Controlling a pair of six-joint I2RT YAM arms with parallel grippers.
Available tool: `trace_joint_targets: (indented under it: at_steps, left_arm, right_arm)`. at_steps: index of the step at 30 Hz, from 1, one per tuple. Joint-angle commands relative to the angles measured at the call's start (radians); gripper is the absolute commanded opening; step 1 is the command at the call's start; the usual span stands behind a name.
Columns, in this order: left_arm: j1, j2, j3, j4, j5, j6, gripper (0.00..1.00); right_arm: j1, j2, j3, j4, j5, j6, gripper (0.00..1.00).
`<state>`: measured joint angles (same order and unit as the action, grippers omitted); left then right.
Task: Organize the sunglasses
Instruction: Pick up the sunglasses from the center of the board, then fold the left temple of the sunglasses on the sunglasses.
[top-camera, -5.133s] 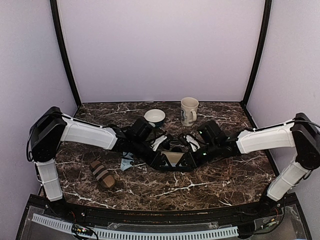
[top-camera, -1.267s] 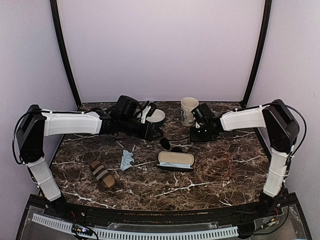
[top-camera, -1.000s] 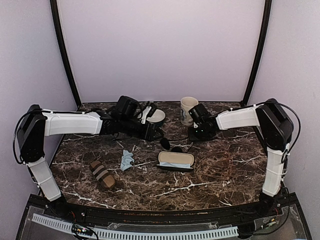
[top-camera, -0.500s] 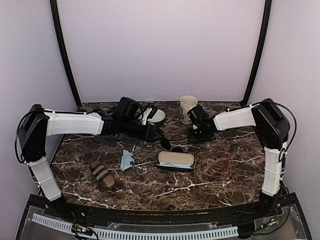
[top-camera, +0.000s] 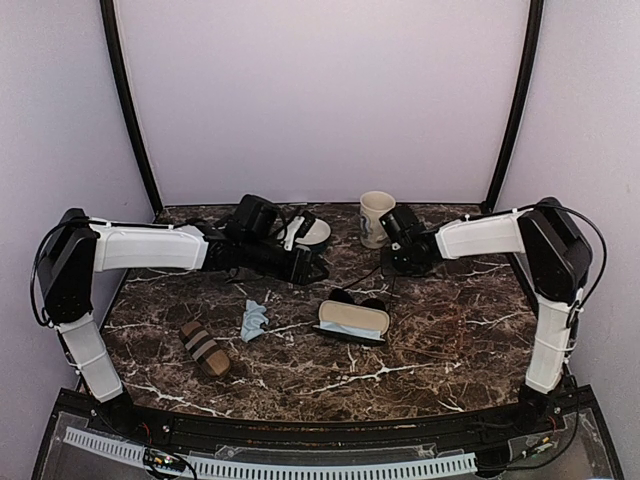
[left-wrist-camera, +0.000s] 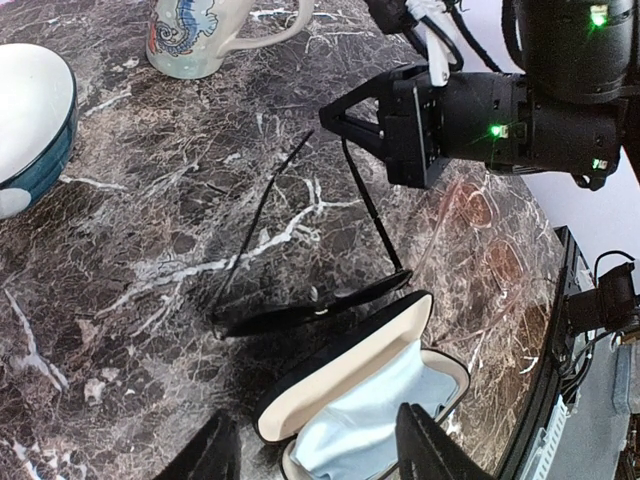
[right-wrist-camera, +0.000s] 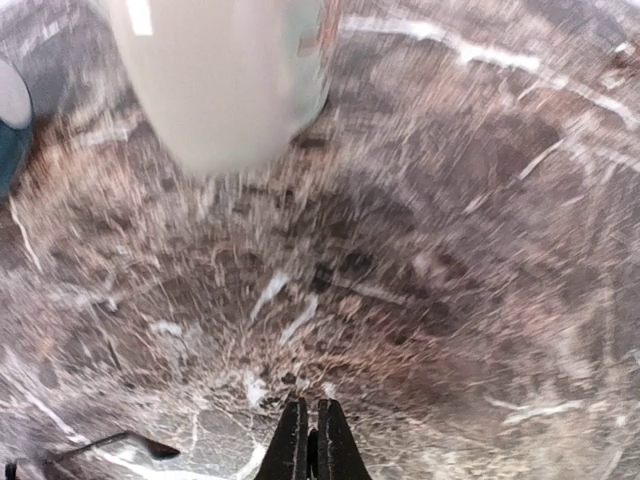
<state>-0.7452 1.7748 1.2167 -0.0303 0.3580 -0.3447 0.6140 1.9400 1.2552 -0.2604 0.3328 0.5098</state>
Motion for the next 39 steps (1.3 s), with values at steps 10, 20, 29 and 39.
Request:
trace_joint_targets:
  at_steps: [10,20,29,39]
  left_arm:
    - [-0.001,-0.036,-0.004,0.008,-0.028,0.024,0.55]
    - [0.000,-0.216,-0.102,0.083,0.079,0.058,0.57]
    - [-0.005,-0.328,-0.262,0.224,0.271,0.058,0.61]
    - [-0.110,-0.233,-0.236,0.243,0.222,0.071,0.60]
  right_arm:
    - [-0.001,-0.202,-0.001,0.114,0.044,-0.094,0.00]
    - [0.073,-0.388,-0.094,0.146,-0.030,-0.222,0.00]
    - [0.193,-0.533,-0.254,0.250,-0.136,-0.265,0.00]
    - [0.266,-0.576,-0.327,0.292,-0.144,-0.238,0.00]
